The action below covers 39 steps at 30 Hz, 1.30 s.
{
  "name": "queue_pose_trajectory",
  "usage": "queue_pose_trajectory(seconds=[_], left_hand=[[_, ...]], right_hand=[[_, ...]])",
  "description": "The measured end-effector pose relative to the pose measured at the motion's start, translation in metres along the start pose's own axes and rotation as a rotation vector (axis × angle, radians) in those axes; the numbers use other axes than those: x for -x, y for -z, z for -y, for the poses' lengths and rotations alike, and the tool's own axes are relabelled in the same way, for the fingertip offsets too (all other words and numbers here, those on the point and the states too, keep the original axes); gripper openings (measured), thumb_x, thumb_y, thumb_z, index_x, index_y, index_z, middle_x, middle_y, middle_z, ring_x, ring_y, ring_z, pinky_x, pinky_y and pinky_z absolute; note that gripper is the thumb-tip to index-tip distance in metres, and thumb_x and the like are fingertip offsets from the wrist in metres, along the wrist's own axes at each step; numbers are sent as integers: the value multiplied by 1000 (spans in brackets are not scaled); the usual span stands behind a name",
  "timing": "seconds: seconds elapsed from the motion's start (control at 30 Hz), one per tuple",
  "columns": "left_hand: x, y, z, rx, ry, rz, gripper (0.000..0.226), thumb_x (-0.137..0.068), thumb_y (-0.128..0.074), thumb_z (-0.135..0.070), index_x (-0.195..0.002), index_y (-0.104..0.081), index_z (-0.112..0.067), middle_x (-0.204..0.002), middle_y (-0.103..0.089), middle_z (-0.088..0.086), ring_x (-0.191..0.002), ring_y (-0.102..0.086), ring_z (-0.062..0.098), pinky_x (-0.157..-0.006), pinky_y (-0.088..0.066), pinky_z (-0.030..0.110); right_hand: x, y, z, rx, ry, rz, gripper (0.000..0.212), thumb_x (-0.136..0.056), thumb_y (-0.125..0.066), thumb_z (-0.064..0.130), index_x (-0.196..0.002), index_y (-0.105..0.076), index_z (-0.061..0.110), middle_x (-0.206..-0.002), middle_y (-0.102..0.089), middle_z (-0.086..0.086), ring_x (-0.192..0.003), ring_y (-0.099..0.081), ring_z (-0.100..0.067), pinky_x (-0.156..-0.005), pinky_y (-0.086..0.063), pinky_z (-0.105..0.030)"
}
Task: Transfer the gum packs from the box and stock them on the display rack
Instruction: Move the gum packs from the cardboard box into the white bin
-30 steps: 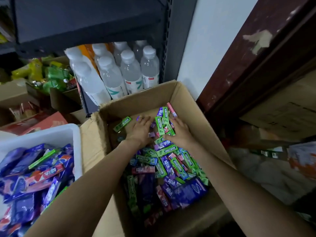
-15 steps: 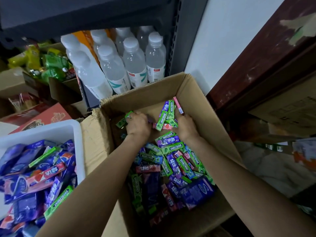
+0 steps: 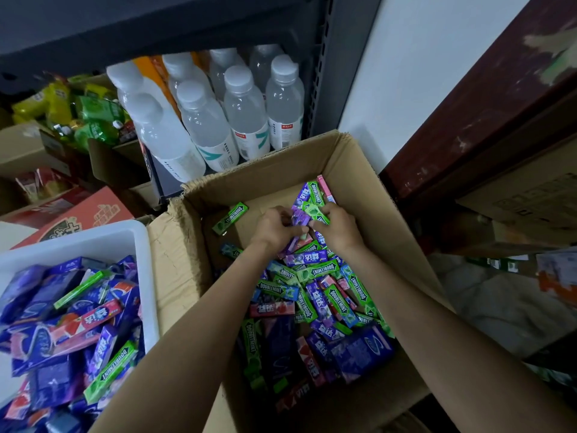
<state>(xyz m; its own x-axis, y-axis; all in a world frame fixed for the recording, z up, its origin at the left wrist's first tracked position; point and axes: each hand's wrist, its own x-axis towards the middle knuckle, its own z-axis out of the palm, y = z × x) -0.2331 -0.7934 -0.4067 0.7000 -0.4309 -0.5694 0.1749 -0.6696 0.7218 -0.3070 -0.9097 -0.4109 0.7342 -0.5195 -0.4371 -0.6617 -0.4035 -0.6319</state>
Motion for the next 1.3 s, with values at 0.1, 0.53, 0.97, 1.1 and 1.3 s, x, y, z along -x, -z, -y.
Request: queue_pose_trajectory(seconds=[0.1, 0.53, 0.97, 1.1, 1.3], left_hand=[[0, -2, 1, 278, 80, 27, 35, -74, -77, -5, -105, -61, -6, -101, -64, 11, -101, -62, 29, -94, -50, 42], [56, 12, -31, 525, -53, -54, 38, -78, -72, -2, -114, -62, -4, -91, -68, 9, -80, -67, 20, -84, -54, 47], [181, 136, 28, 489, -271, -338, 32, -81, -71, -8, -111, -64, -13, -84, -70, 2, -71, -66, 8, -66, -56, 24], [190, 201, 82, 374, -236, -328, 35, -80, -73, -15, -113, -64, -10, -92, -70, 10, -68, -63, 12, -59, -51, 24], [166, 266, 127, -63, -203, -308, 41, -86, -67, -26, -124, -59, -11, -107, -67, 8, -92, -63, 21, -76, -44, 25]], right_hand=[[-4, -2, 1, -120, -31, 14, 38, -91, -61, 22, -120, -56, -2, -113, -63, -11, -110, -54, -25, -82, -39, -28], [39, 32, 25, -558, 85, 39, 9, -87, -63, 21, -90, -70, 15, -89, -73, -12, -84, -69, -32, -79, -55, -53], [148, -29, 153, -559, 321, 184, 13, -89, -59, 5, -97, -67, -1, -100, -68, -24, -83, -60, -18, -74, -47, -32], [162, -97, 194, -501, 342, 198, 12, -87, -61, 2, -97, -66, 3, -88, -68, -9, -74, -58, -9, -72, -47, -29], [151, -190, 230, -500, 238, 101, 31, -84, -66, 5, -113, -58, 8, -110, -66, -17, -94, -61, -23, -90, -48, -44]])
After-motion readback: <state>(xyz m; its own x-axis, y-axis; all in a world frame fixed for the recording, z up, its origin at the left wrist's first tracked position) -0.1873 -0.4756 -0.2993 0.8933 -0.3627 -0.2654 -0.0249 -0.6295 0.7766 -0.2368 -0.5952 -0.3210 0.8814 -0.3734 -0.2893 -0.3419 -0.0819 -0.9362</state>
